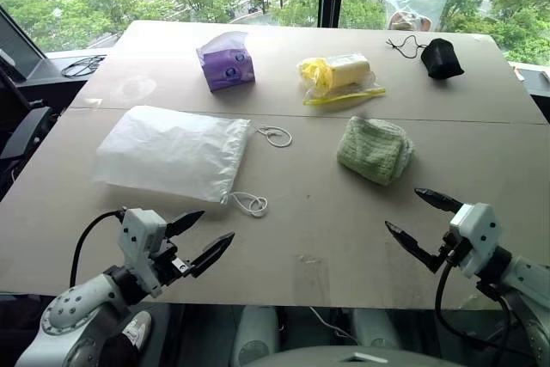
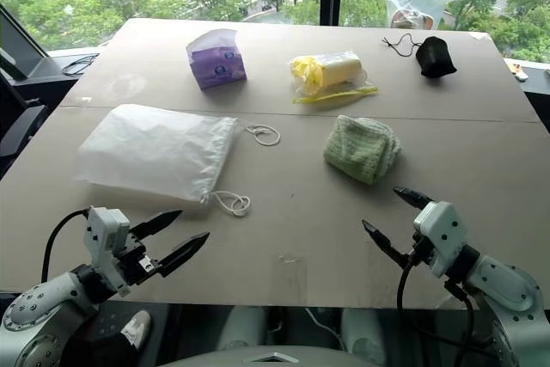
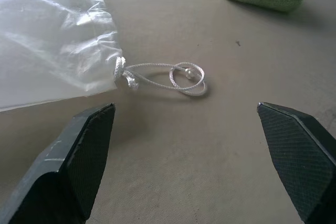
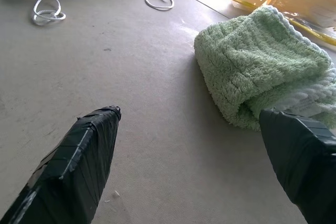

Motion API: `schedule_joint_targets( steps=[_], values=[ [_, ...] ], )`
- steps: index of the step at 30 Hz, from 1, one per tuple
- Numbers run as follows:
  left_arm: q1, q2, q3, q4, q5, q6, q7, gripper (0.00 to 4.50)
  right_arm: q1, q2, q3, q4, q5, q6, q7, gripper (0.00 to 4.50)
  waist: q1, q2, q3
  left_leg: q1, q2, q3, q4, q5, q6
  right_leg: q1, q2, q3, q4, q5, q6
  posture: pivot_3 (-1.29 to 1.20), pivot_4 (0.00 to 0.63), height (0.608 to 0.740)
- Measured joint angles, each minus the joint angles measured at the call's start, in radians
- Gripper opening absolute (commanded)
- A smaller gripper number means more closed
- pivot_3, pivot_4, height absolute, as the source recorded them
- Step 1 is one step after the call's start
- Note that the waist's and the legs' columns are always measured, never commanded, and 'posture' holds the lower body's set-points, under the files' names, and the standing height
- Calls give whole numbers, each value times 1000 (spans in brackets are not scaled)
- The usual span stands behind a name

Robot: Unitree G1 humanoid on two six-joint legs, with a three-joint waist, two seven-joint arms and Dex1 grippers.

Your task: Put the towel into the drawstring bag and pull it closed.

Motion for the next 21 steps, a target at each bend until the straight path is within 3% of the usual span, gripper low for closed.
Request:
schedule_joint_targets(
  steps=[2, 7, 12, 15, 21],
  values=[
    [-18, -6, -4, -4, 3, 11, 30, 4466, -1, -2, 0, 0, 9, 1, 8, 4500, 0, 0, 0, 0, 0, 0, 0, 0, 0, 0, 0, 0, 0, 0, 0, 0, 150, 740],
    [-341, -108, -60, -91, 42, 183, 399, 4466, -75, -62, 39, -80, 88, -1, 103, 4500, 22, 1, 1, 3, -2, -9, 4, 0, 0, 10, 2, -4, 1, 0, 0, 0, 150, 740],
    [-575, 7, -253, -139, 267, 497, 678, 4466, -80, -122, 41, -133, 143, 20, 160, 4500, 24, -1, 1, 6, -3, -9, 3, 0, 0, 13, 6, -3, -1, 0, 0, 0, 150, 740],
    [-740, 20, -411, -100, 396, 630, 779, 4466, -105, -133, 46, -148, 157, 36, 163, 4500, 25, -1, 1, 6, -4, -10, 3, 0, 0, 13, 7, -3, -1, 0, 0, 0, 150, 740],
    [-863, -64, -563, 71, 521, 700, 847, 4466, -104, -134, 50, -150, 156, 37, 158, 4500, 25, -3, 2, 6, -4, -10, 3, 2, 4, 14, 7, -2, 0, 0, 1, 0, 150, 740]
  ],
)
